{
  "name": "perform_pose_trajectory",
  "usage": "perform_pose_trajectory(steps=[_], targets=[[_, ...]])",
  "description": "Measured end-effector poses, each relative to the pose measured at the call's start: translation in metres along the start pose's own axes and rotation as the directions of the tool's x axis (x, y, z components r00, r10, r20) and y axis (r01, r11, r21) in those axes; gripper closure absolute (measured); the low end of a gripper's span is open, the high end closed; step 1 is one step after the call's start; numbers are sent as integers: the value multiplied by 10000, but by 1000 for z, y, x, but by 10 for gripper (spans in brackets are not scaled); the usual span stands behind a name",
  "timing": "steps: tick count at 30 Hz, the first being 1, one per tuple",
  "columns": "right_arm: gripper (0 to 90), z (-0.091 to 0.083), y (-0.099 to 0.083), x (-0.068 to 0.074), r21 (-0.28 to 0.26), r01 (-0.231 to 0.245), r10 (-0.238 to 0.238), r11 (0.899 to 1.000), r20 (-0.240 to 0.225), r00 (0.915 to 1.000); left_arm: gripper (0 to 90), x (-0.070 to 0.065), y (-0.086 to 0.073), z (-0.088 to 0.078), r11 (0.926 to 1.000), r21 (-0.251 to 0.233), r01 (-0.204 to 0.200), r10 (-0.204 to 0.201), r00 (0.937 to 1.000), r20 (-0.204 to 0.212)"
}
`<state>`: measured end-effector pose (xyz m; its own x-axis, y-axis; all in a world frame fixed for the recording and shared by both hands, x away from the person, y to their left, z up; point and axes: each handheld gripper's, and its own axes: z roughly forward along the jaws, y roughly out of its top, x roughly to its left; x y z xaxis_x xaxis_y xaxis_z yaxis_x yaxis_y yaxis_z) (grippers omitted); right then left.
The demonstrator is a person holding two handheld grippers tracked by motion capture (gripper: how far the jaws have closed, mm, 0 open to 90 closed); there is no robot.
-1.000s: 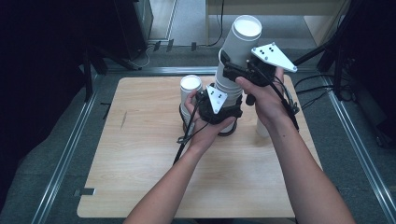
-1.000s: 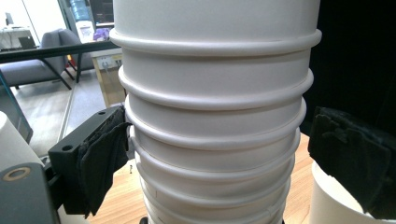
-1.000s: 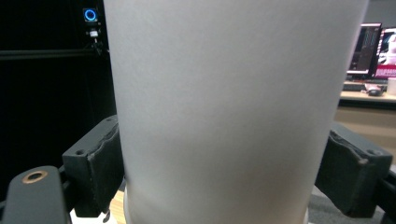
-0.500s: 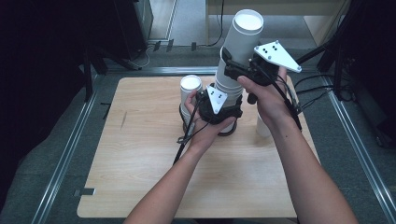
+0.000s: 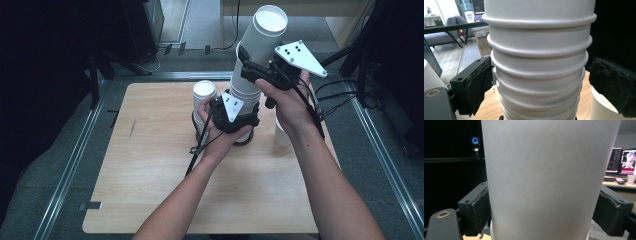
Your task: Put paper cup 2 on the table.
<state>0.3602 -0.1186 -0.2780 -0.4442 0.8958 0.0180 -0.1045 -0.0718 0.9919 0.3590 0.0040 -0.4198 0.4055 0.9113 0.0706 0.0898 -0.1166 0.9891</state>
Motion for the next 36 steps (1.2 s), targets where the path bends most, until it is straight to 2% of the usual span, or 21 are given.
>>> perform_pose_trajectory(steps=[13, 16, 22, 36], targets=[[134, -12, 12, -2, -144, 238, -238, 9996, 4, 9997, 55, 0, 0, 0, 10000, 26, -54, 54, 10000, -50], [137, -17, 15, -2, -164, 527, -525, 9985, 106, 9986, 54, 0, -1, 0, 10000, 31, -83, 83, 9999, -61], [141, -25, 16, -6, -152, 751, -747, 9971, 296, 9968, 55, 0, -1, 0, 9999, 39, -121, 121, 9999, -22], [142, -45, 14, -22, -163, 742, -730, 9971, 659, 9952, 57, 1, -1, -1, 9999, 32, -103, 102, 9999, 46]])
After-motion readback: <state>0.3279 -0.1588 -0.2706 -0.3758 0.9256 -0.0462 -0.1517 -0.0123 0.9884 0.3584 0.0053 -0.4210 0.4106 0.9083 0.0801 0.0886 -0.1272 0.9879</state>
